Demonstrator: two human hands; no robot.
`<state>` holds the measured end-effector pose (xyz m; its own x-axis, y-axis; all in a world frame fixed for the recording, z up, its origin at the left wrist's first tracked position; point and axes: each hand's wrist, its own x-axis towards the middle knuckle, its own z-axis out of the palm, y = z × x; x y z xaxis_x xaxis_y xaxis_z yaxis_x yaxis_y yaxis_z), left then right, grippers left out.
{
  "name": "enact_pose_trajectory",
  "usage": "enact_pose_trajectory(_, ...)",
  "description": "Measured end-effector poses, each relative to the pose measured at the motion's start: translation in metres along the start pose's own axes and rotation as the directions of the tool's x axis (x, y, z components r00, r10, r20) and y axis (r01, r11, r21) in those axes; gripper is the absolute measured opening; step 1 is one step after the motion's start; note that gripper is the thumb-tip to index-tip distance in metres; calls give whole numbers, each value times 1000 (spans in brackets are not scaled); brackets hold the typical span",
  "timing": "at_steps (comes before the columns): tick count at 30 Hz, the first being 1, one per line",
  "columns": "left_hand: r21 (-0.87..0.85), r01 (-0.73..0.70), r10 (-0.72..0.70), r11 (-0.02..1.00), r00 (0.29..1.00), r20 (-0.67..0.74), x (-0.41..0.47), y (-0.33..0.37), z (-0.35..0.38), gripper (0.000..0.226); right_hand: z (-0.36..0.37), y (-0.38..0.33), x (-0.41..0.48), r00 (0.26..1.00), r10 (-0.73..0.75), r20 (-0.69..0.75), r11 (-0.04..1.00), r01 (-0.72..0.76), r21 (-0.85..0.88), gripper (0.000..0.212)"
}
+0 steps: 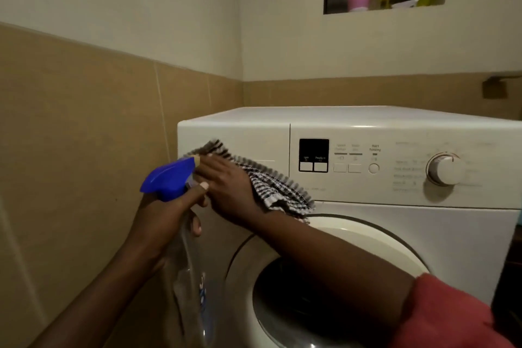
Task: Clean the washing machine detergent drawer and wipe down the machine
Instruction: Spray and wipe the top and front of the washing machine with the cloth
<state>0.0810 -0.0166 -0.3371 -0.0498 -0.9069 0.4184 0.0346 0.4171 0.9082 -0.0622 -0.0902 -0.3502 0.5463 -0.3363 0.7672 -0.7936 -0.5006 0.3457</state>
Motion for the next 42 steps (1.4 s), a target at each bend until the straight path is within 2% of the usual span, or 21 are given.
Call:
enact_pose_trajectory(3,32,18,-18,999,1000,10,-3,4,-9,21,0,4,0,988,-150,31,989,149,19,22)
enact_pose_trajectory(6,40,40,-41,998,999,22,1,7,-21,23,-16,24,12,986,-140,87,978,152,-145,37)
enact_pose_trajectory(8,55,41,-42,998,999,16,5,7,-26,22,-21,25,20,994,-76,81,980,89,-180,41)
enact_pose_trajectory(11,67,57,-57,996,998,-3,10,4,-30,20,-15,13,33,994,105,5,986,-104,-131,48)
enact_pose_trajectory(14,95,73,-71,993,997,-29,14,0,-31,18,-9,7,61,978,206,-36,969,-209,-128,50)
enact_pose_trajectory(16,77,85,-82,993,996,-44,16,-3,-33,19,-1,1,72,985,169,-15,981,-170,-90,45)
enact_pose_trajectory(19,39,99,-95,994,991,-93,16,-4,-36,22,25,-17,53,997,-26,78,995,19,96,38)
enact_pose_trajectory(20,37,111,-107,993,989,-103,15,-4,-36,23,31,-27,42,994,-51,96,990,37,139,34)
enact_pose_trajectory(23,63,140,-132,988,984,-122,15,4,-35,23,31,-43,35,987,77,138,953,-114,282,24)
enact_pose_trajectory(25,60,147,-141,987,985,-102,18,19,-34,22,12,-44,43,946,169,277,887,-269,376,8)
enact_pose_trajectory(26,49,159,-155,986,985,-78,20,31,-32,22,-1,-40,46,905,198,378,835,-357,419,8)
enact_pose_trajectory(29,-20,181,-182,983,982,-51,32,72,-25,19,-39,-21,50,822,257,509,689,-525,500,26)
enact_pose_trajectory(33,-39,207,-209,977,977,-50,53,128,-4,19,-105,4,76,779,418,467,559,-626,544,38)
enact_pose_trajectory(36,19,224,-224,974,975,-2,59,170,14,18,-165,28,95,742,531,410,481,-662,575,40)
enact_pose_trajectory(38,48,239,-240,970,971,19,62,200,24,16,-206,47,110,684,617,391,434,-709,556,46)
enact_pose_trajectory(40,64,253,-255,965,966,33,69,230,34,14,-249,71,125,595,704,388,381,-777,502,49)
enact_pose_trajectory(42,81,252,-256,964,965,54,78,269,47,10,-299,99,140,528,765,370,364,-827,428,50)
